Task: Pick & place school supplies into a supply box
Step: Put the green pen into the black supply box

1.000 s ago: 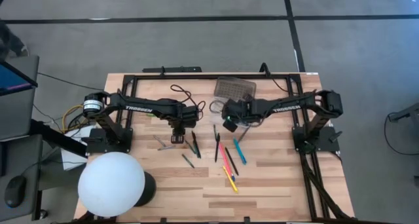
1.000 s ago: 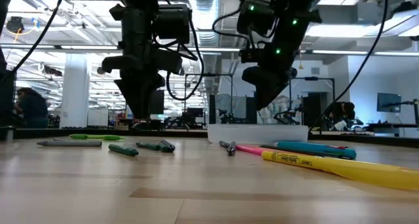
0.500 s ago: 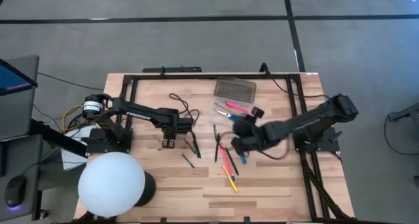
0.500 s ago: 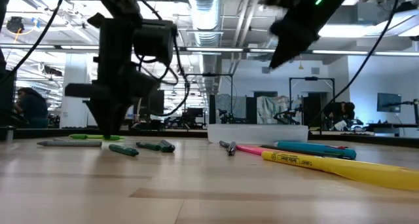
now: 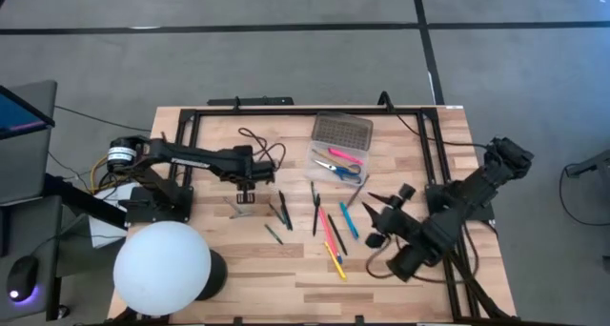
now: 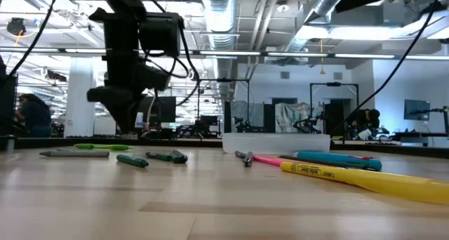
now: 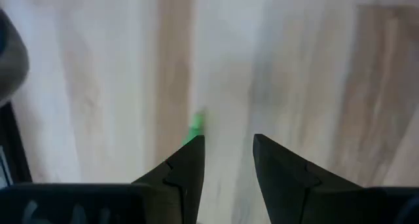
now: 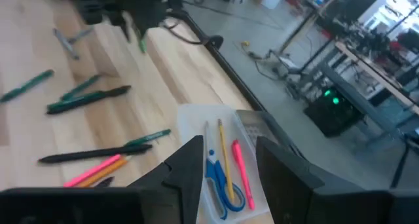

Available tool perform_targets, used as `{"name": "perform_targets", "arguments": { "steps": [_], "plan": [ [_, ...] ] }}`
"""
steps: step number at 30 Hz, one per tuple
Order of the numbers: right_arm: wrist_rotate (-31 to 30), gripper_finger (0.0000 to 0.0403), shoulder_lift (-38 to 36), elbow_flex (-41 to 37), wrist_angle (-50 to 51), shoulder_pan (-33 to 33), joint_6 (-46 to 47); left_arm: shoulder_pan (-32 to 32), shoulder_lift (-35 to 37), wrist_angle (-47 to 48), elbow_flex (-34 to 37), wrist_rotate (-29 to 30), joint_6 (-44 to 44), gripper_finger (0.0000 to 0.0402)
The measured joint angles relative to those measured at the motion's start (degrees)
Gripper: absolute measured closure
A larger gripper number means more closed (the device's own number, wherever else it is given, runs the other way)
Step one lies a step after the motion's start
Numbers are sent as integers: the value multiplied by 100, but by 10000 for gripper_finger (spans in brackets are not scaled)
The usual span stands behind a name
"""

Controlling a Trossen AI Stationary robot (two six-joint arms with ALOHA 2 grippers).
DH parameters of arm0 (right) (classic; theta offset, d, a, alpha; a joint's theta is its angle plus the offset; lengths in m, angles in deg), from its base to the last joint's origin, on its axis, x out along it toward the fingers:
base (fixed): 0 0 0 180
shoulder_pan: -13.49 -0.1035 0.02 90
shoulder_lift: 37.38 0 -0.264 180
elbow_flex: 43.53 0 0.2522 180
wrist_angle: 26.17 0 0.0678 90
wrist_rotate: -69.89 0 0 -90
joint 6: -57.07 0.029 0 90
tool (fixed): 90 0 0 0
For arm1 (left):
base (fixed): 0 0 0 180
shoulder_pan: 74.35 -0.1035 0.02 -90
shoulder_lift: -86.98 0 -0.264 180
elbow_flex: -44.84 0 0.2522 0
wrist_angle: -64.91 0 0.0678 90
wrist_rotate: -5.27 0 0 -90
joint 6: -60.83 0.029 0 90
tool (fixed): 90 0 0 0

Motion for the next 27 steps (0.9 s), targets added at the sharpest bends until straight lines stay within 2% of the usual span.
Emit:
{"name": "perform_targets", "arguments": {
  "steps": [4,9,20,27],
  "plan": [
    [-412,270,0,-330,-67,-377,390,-451,271,-12,49,-122,-3,276],
    [-843,273,-2,-745,-209,-631,858,-932,189,-31,52,-590,472,276],
    [-836,276,0,-969,-418,-649,797,-1098,63,44,54,-650,1586,276],
    [-826,276,0,-971,-485,-649,785,-1120,50,-78,244,-689,1767,276]
  ]
}}
